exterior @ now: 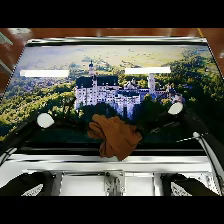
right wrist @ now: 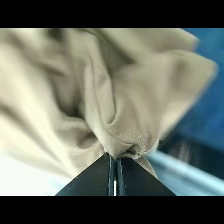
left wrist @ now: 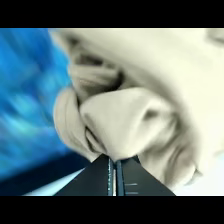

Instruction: Fold the shirts.

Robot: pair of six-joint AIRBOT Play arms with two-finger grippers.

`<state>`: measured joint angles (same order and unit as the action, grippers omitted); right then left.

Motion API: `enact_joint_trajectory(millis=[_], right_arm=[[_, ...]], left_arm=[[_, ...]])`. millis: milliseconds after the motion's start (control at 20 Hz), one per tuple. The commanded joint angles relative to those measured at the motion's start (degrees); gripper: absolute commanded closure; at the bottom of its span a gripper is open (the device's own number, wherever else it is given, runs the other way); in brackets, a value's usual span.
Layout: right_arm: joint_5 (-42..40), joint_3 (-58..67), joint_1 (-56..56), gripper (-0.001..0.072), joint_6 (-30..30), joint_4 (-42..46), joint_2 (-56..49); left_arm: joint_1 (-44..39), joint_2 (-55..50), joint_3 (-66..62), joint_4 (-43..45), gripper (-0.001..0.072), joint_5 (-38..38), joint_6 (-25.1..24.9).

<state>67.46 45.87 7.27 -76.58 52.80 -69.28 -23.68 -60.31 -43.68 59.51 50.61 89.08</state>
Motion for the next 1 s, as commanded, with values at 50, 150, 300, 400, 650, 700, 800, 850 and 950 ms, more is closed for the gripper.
enact_joint_trajectory(millis=[50, 150, 300, 400, 650, 700, 800, 850, 950], right_arm=[[-2.8, 15.4, -5.7, 0.0659, 3.0, 1.1, 14.5], [-6.1, 24.1, -5.8, 0.0659, 3.0, 1.2, 19.1], [-10.1, 34.9, -5.7, 0.0659, 3.0, 0.7, 23.9], [-11.2, 39.5, -5.7, 0.0659, 2.6, 2.6, 26.2], [0.5, 42.8, -5.7, 0.0659, -1.3, 19.4, 30.3], [5.1, 42.8, -5.7, 0.0658, -2.3, 23.8, 30.3], [14.2, 42.3, -5.7, 0.0658, -4.0, 28.2, 29.2], [17.4, 41.5, -5.7, 0.0658, -4.3, 28.4, 28.6], [20.6, 39.5, -5.7, 0.0658, -5.1, 28.3, 28.4]], left_arm=[[3.0, 8.3, -21.3, 18.2, 0.0673, 5.2, 2.7], [3.0, 11.1, -32.6, 19.6, 0.0673, 3.4, 2.7], [3.0, 12.9, -47.2, 19.6, 0.0673, 2.2, 1.0], [3.0, 13.9, -53.3, 20.7, 0.0673, 3.0, -0.6], [3.0, 16.8, -55.2, 37.1, 0.0673, 20.7, 2.3], [3.0, 16.8, -55.0, 38.8, 0.0672, 25.1, 2.3], [3.0, 16.8, -52.5, 39.1, 0.0673, 29.9, 2.3], [3.0, 16.9, -50.7, 39.1, 0.0673, 30.8, 2.3], [3.0, 17.1, -46.4, 39.1, 0.0673, 31.7, 2.3]])
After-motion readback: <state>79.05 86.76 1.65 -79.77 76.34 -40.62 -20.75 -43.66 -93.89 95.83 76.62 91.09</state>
